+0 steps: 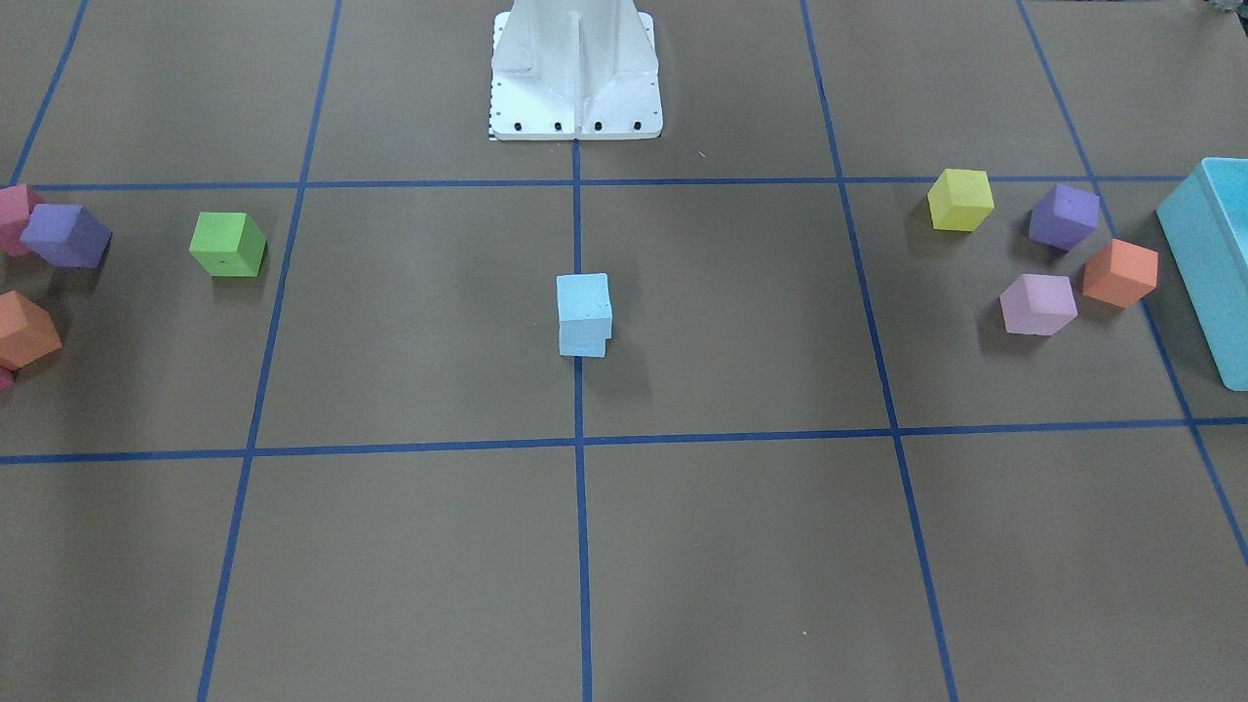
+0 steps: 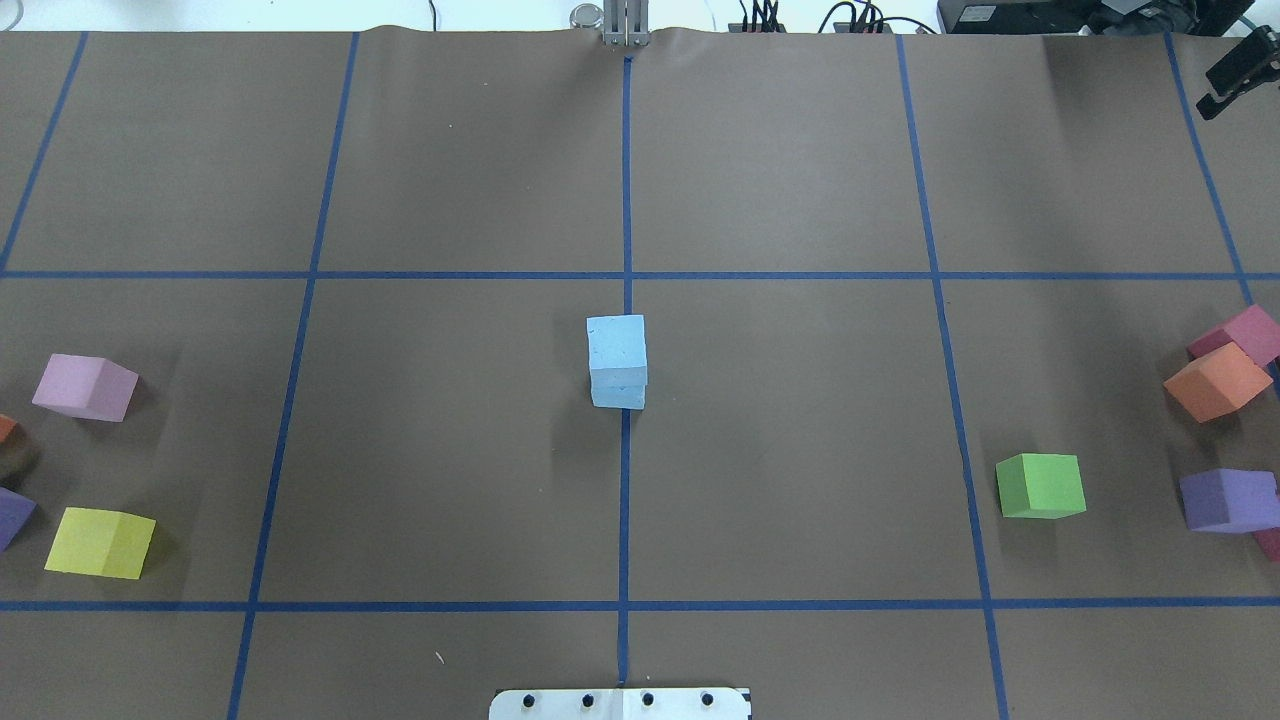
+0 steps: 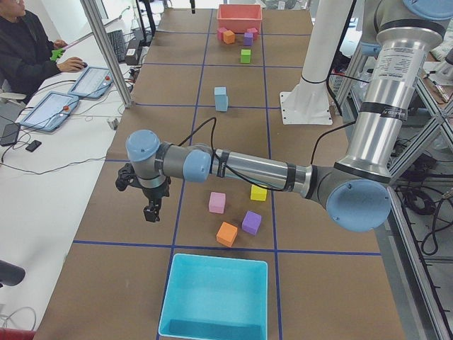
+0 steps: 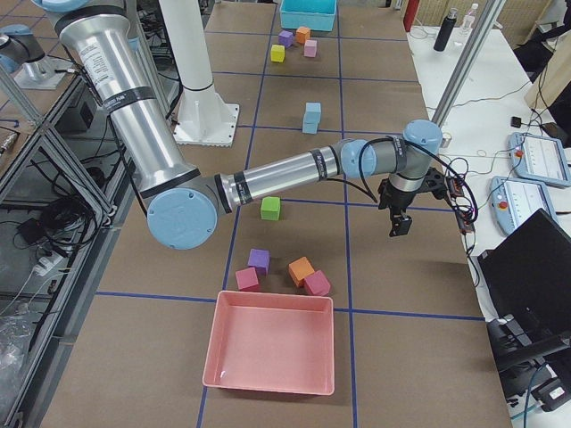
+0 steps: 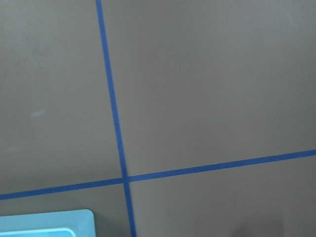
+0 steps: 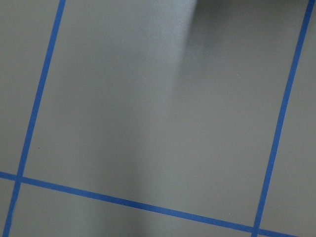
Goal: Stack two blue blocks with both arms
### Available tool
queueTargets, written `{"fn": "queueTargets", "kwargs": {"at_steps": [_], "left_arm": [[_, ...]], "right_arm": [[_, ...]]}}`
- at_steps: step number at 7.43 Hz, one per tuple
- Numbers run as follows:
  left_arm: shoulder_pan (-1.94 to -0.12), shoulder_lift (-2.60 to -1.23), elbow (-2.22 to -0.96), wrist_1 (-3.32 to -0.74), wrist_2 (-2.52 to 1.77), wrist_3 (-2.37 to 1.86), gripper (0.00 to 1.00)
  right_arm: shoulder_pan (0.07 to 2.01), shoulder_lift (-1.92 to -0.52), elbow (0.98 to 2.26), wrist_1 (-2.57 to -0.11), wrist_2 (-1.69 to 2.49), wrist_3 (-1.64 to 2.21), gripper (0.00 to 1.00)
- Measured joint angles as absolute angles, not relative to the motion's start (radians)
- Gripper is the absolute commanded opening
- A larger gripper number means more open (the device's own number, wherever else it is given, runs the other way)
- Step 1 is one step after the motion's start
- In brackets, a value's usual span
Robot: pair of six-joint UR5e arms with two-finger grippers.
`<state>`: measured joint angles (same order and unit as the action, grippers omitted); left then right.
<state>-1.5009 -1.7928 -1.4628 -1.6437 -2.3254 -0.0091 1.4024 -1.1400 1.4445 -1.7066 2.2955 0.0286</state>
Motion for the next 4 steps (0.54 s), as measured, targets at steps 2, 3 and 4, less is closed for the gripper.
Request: {"fn": "queueTargets", "kwargs": {"at_steps": [2,3,4], "left_arm": [[-1.503,-1.783,-1.397,-1.744,-2.326,-0.017,0.98],[-1.503,-1.783,-1.391,-1.755,-2.326,-0.019,0.98],[-1.504,-1.783,-1.389,-1.759,-2.326,-0.019,0.98]], "right_arm": [[1.403,-1.139,1.428,-1.702,2.295,0.027,1.0],[1.404,-1.138,1.426,-1.702,2.295,0.028,1.0],[1.404,-1.137,1.426,-1.701,2.294,0.029,1.0]]}}
